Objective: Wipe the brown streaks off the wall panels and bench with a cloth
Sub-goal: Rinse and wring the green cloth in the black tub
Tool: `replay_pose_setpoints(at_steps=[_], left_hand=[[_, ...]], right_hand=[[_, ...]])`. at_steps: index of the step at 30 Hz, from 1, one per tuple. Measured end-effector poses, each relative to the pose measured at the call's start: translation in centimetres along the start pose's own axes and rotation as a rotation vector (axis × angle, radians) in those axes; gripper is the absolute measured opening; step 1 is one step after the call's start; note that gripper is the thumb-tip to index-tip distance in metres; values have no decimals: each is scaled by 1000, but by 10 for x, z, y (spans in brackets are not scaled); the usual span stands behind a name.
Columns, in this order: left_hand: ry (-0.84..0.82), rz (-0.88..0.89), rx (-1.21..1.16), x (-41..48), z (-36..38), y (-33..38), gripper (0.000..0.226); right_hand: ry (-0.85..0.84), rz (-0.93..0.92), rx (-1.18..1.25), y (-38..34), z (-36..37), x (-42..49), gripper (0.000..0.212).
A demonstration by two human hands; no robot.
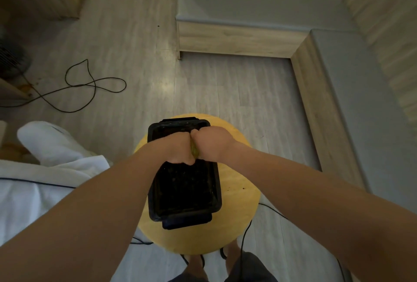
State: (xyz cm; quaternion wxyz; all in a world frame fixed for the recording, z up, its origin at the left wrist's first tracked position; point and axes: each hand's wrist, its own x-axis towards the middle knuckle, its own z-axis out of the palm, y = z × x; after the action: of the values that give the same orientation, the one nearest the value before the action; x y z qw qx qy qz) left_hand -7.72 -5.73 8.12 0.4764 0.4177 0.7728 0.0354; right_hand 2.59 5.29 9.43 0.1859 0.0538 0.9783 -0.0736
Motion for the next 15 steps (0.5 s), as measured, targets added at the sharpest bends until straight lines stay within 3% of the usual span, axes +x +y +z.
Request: replay_pose_setpoints(at_steps=[4,8,15], left_hand=[[152,65,398,7,5,0,14],[366,21,449,9,4,-1,26],[555,69,528,-8,19,-7,19]], right_hand=[[-96,83,31,0,0,11,24],[-226,130,219,-1,-9,22,18],[-486,297,610,-2,-10,25,16]])
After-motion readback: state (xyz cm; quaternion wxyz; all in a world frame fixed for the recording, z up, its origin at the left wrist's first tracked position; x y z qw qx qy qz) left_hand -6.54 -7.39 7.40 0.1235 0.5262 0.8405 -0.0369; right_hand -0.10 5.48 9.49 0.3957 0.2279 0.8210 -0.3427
